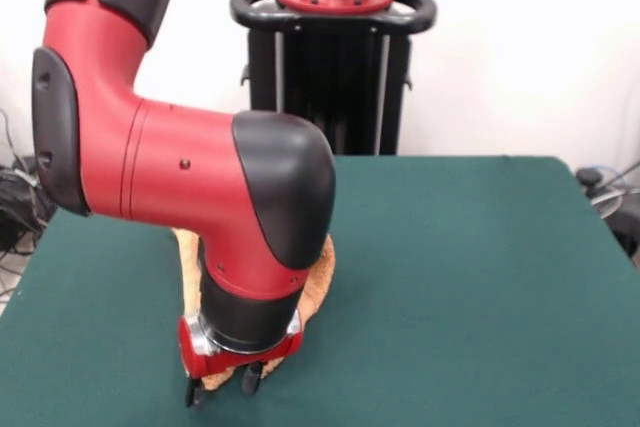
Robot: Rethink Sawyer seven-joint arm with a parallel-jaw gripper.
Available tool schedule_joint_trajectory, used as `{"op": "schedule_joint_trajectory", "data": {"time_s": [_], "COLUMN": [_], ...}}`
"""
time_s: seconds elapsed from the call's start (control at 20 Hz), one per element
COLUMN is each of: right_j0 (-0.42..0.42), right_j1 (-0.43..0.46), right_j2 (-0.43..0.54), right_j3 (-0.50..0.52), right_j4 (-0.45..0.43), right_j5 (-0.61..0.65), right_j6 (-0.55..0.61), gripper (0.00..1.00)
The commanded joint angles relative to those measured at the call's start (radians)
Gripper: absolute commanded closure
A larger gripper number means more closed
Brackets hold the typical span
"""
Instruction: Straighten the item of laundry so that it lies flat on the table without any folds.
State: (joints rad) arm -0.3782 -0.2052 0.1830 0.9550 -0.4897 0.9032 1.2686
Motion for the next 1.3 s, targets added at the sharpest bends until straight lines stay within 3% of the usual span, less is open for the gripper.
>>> {"op": "schedule_joint_trajectory", "data": {"time_s": [0.05,0.5,0.85,1.05,1.3], "right_j0": [0.019,0.027,0.075,0.074,0.108], "right_j1": [0.055,0.103,0.169,0.159,0.136], "right_j2": [0.031,0.031,-0.003,-0.007,-0.079], "right_j3": [-0.019,-0.089,-0.218,-0.200,-0.214], "right_j4": [-0.019,-0.014,-0.042,-0.037,-0.083], "right_j5": [-0.045,-0.040,0.052,0.051,0.211], "right_j6": [0.038,0.059,0.101,0.098,0.029], "gripper": [0.00,0.00,0.00,0.00,0.00]}}
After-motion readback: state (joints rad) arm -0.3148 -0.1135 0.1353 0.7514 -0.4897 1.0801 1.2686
